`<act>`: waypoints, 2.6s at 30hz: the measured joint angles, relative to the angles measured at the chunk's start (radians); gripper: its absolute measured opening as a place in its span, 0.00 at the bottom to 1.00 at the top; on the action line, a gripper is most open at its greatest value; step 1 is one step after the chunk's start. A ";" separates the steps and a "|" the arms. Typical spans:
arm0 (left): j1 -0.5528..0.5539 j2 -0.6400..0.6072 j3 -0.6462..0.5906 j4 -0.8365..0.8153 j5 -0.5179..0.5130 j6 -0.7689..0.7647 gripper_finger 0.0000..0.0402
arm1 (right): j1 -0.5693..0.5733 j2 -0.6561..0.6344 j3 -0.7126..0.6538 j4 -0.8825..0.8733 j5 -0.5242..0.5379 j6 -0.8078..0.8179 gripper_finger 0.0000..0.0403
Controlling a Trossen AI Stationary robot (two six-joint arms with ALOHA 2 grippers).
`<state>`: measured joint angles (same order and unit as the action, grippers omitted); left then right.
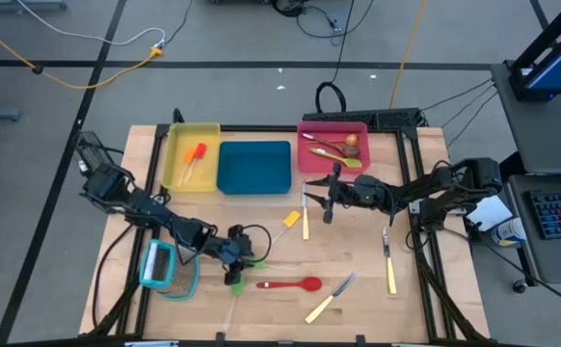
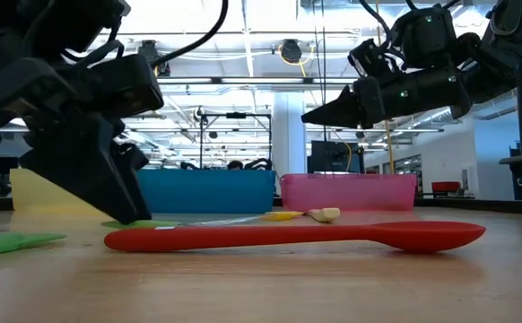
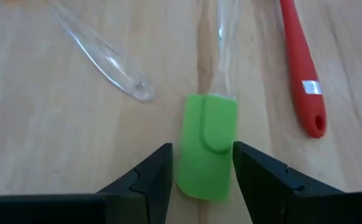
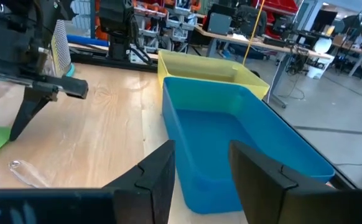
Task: Pick & Place Kitchen Items
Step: Put the top green spatula into the yellow bin
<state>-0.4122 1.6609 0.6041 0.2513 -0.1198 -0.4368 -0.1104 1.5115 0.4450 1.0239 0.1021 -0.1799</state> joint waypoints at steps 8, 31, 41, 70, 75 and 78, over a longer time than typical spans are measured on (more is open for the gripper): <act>-0.005 0.018 0.002 -0.015 0.009 0.018 0.42 | 0.000 0.000 0.000 0.003 0.000 -0.023 0.35; 0.009 0.004 0.002 -0.018 -0.094 0.196 0.03 | 0.000 0.000 0.000 0.008 0.000 -0.027 0.35; 0.010 -0.239 0.004 -0.177 -0.336 0.158 0.02 | 0.000 0.000 0.000 0.008 0.000 -0.027 0.35; 0.538 -0.755 -0.016 -1.339 -0.526 -0.537 0.06 | 0.000 0.000 0.000 0.004 0.000 -0.023 0.35; 0.679 -0.755 -0.032 -1.331 -0.441 -0.460 0.03 | 0.000 0.000 0.000 0.004 0.000 -0.023 0.35; 0.752 -0.755 -0.033 -1.256 -0.445 -0.401 0.02 | 0.000 0.000 0.000 0.004 0.000 -0.023 0.35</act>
<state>0.3396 0.9054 0.5715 -1.0052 -0.5650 -0.8378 -0.1107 1.5116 0.4450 1.0279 0.1023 -0.2028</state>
